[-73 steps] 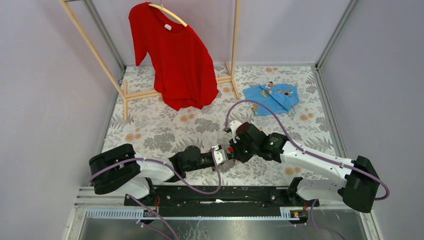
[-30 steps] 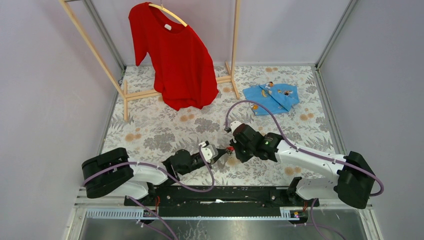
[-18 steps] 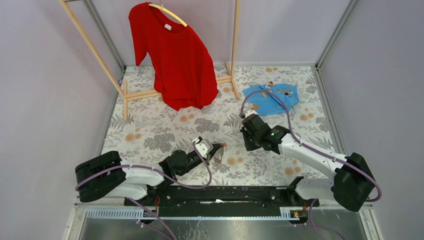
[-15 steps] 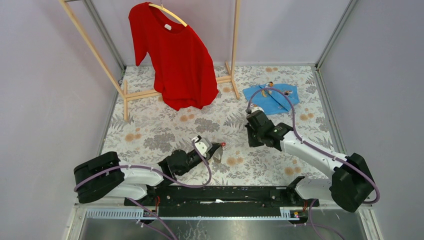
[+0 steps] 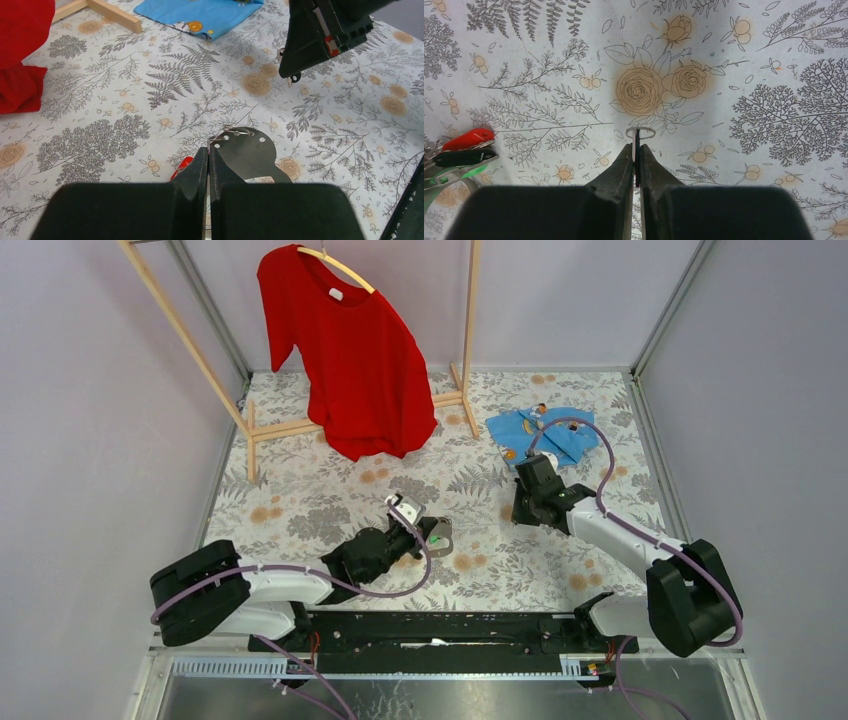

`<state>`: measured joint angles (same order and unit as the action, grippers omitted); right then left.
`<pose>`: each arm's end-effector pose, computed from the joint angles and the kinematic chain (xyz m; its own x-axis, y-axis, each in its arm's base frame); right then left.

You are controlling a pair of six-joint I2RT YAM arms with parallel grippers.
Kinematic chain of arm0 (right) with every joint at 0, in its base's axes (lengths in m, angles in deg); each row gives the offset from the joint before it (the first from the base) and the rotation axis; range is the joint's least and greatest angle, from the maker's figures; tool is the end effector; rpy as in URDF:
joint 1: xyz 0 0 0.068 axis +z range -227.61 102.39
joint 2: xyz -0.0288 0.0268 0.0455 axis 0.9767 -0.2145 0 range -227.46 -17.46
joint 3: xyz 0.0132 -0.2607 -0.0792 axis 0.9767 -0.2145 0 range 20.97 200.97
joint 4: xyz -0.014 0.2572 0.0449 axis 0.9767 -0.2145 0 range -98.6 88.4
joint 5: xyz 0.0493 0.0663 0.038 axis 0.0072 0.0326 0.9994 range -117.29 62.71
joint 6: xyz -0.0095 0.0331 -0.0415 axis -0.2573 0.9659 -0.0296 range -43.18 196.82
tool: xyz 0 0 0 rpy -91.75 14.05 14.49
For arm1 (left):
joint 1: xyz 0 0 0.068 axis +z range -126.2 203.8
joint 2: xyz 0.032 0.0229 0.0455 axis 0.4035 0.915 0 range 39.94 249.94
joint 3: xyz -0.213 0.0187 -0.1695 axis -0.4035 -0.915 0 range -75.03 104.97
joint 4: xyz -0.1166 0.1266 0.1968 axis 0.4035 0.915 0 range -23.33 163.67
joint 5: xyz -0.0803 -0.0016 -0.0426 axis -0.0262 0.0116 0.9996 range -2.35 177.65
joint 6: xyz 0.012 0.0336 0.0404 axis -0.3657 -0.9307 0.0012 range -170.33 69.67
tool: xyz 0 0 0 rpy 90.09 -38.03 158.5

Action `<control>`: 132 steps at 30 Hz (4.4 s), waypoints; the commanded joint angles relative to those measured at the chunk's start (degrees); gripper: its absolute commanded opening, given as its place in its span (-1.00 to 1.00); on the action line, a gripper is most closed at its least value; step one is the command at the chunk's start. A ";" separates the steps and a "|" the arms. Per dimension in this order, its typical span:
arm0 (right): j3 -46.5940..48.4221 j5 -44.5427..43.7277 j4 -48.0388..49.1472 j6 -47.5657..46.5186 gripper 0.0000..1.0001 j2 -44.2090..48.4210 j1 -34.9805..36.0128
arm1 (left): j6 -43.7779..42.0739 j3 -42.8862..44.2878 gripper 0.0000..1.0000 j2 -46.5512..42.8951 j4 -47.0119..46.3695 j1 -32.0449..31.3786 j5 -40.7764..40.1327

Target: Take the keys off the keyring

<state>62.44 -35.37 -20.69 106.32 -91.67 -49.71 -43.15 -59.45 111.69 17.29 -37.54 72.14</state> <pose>0.2270 0.1146 0.1995 -0.7951 0.1306 -0.5923 0.0056 0.9781 0.2081 0.1192 -0.1982 0.1813 -0.1460 0.0161 -0.9892 0.7055 0.7027 -0.0927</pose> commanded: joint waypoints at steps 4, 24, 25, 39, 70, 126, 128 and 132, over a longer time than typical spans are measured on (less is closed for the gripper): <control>-2.60 -1.47 5.52 2.82 -0.73 -0.35 -1.33 | 3.44 3.15 -1.00 1.89 3.42 0.61 -2.49; -5.13 -5.36 4.87 1.72 -0.13 5.02 -4.19 | 6.02 5.11 -0.86 5.59 1.78 0.77 -4.17; -4.97 -5.47 4.76 1.51 -0.04 5.49 -4.18 | 6.00 5.23 -0.81 5.60 1.87 0.77 -4.50; -2.11 10.72 7.27 -5.79 0.84 7.75 -0.08 | 8.99 8.75 0.14 0.21 12.82 1.74 -8.30; -4.99 18.85 27.80 12.49 0.12 -14.64 12.02 | 74.29 1.35 0.15 9.00 20.61 7.17 -8.55; -10.38 23.97 36.17 19.51 0.07 -16.25 11.91 | 92.65 -14.80 -0.17 20.38 -25.68 -4.23 -19.15; -10.37 23.98 36.10 19.53 0.07 -15.95 11.91 | 91.61 -13.72 -0.19 21.40 -26.27 -4.17 -17.82; -10.19 23.51 35.50 19.05 0.08 -15.07 11.91 | 89.58 -12.65 -0.32 22.24 -26.38 -3.45 -14.58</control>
<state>53.46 -11.50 18.28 125.88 -106.45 -38.20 49.00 -73.68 133.30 0.00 -41.59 54.53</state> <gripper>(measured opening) 0.535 0.375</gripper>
